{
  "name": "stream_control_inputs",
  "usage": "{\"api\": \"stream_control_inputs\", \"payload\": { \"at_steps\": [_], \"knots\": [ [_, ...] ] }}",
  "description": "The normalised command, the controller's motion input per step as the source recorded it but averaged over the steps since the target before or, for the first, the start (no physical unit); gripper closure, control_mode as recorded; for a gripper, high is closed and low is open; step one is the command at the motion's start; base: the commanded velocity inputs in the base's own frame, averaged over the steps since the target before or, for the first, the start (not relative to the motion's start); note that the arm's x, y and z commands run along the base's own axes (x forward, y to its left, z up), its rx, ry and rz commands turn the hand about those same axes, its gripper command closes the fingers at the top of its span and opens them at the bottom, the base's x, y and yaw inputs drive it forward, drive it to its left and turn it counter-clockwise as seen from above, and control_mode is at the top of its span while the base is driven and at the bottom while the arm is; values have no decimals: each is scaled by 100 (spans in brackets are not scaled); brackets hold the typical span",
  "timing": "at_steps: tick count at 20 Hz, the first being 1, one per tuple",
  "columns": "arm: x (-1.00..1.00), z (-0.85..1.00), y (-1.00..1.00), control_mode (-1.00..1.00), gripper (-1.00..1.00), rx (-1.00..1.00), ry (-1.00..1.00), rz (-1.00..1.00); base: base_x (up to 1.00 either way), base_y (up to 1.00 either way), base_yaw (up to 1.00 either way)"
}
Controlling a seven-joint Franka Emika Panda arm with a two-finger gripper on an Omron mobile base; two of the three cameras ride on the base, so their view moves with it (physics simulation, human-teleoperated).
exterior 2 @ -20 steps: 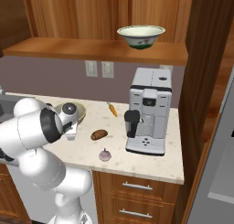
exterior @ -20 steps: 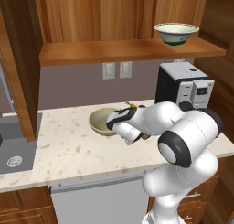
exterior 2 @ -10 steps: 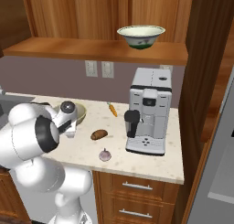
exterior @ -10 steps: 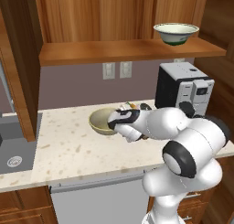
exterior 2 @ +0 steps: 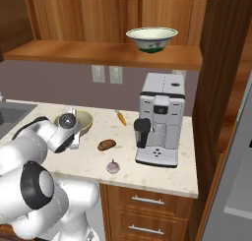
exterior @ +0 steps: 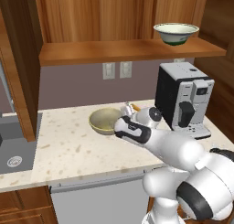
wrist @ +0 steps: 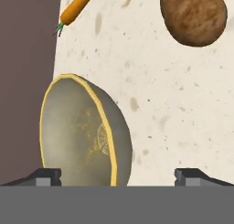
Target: Pick both bowls and place them on the counter. Then place the potato in one bowl and place the garlic in the other bowl.
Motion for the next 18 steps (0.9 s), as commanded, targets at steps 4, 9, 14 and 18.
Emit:
{"api": "stream_control_inputs", "payload": {
  "at_steps": [4, 9, 14, 18],
  "knots": [
    [-31, 56, -19, -100, -100, 0, 0, 0, 0, 0, 0],
    [-28, 64, -21, -100, -100, 0, 0, 0, 0, 0, 0],
    [-28, 64, -22, -100, -100, 0, 9, -2, 0, 0, 0],
    [-34, 61, -26, -100, -100, 0, 15, -3, 0, 0, 0]
  ]
}}
